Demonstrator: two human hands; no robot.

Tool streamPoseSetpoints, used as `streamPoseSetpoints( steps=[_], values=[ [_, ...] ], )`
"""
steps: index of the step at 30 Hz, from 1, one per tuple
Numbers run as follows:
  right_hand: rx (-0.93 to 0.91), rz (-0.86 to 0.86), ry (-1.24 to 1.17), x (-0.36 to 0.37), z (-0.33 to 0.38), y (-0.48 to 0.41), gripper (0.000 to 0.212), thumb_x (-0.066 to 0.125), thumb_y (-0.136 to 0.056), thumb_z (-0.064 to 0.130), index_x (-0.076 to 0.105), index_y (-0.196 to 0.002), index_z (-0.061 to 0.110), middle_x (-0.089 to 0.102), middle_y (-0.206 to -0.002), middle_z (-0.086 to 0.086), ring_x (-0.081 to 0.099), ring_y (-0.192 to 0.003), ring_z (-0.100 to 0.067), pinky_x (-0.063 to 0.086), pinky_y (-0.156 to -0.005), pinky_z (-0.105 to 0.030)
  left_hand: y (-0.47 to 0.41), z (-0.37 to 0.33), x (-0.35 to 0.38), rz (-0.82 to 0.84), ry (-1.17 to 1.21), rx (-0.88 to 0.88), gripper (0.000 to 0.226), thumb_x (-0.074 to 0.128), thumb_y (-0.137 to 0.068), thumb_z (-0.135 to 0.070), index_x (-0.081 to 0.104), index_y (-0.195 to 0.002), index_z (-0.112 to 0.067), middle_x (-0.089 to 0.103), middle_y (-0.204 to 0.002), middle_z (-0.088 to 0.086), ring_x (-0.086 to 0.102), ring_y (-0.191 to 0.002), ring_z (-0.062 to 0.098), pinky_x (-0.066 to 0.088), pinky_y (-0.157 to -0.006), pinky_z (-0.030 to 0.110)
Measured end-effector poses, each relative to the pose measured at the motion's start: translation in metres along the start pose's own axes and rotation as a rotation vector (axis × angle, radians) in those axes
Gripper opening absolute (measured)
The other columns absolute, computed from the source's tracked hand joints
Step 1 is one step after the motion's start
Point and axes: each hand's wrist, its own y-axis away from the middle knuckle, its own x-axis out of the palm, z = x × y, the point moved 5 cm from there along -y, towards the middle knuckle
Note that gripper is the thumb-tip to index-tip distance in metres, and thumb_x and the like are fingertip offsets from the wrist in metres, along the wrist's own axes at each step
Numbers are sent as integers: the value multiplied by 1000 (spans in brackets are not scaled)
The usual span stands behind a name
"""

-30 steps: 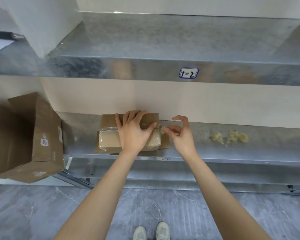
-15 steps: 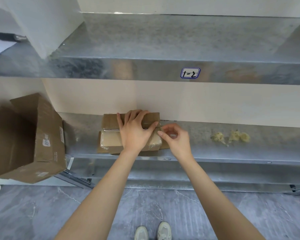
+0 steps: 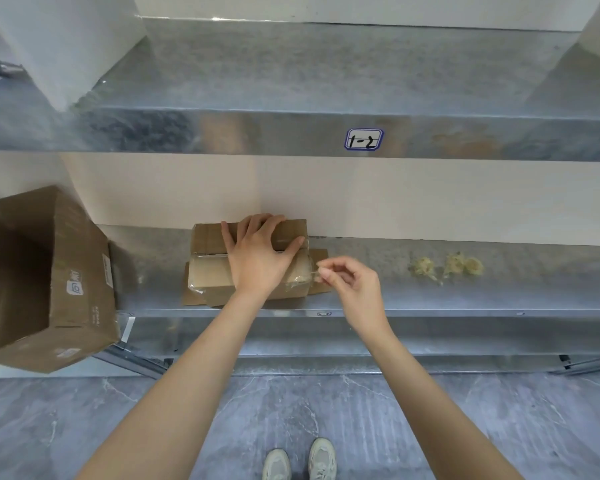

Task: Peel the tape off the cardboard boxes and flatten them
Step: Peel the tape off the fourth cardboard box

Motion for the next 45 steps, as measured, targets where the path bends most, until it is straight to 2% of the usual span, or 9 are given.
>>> streamPoseSetpoints(
  steps=[4,10,15,18,21,24,32,38,45],
  values=[
    [-24,-65,10,-4,8,-9,42,74,-83,4,46,-106,27,61,-112,-8,71,-70,-28,57,-77,-34,-1,0,-1,2,-2,-1,46,66,-81,-61,69,-114,-29,64,-115,-7,53,-120,20,10,-119,58],
    [-205,-46,376,5,14,-12,14,70,-83,-1,70,-90,12,56,-130,0,65,-67,-3,50,-65,-14,-5,2,0,23,67,-42,46,70,-77,-60,69,-113,-31,64,-115,-10,52,-121,16,5,-121,53],
    [-196,5,285,11,10,-3,28,66,-81,-8,72,-103,8,50,-131,0,64,-80,-4,52,-79,-16,-3,2,-2,11,94,-46,45,72,-76,-56,66,-112,-30,65,-112,-12,53,-119,15,6,-121,51],
    [-185,-13,266,13,12,-4,38,66,-85,-4,62,-116,19,52,-122,0,63,-82,-2,51,-74,-16,-2,3,-3,8,118,-67,46,73,-73,-55,60,-108,-28,65,-106,-13,54,-117,13,6,-121,49],
    [-165,-66,276,13,15,-9,35,69,-85,2,54,-102,28,56,-109,9,62,-76,-5,50,-68,-15,-3,3,-5,23,152,-57,37,75,-74,-49,60,-100,-28,64,-102,-16,53,-116,13,5,-121,50],
    [-247,-64,408,14,14,-11,16,72,-84,4,66,-92,17,58,-108,0,61,-80,-4,48,-68,-11,-2,2,-6,59,191,-21,31,77,-74,-44,62,-97,-29,63,-106,-19,51,-120,13,5,-120,55],
    [-261,-5,559,14,4,-13,28,71,-88,23,70,-114,13,61,-110,6,61,-87,1,43,-78,-9,1,17,-13,293,92,204,57,49,-82,-61,57,-133,-36,40,-150,-9,32,-142,17,7,-122,51],
    [-185,98,589,16,-5,-11,48,72,-86,33,61,-130,18,61,-104,15,54,-92,6,38,-80,-4,4,15,-13,250,34,207,61,42,-80,-62,56,-134,-36,45,-142,-7,37,-138,17,12,-122,47],
    [-174,-147,588,13,-5,-8,29,83,-74,31,76,-101,23,63,-75,24,60,-77,2,40,-73,-9,1,18,-10,244,48,187,59,43,-80,-64,59,-130,-38,47,-141,-10,39,-136,14,12,-122,47]
  ],
)
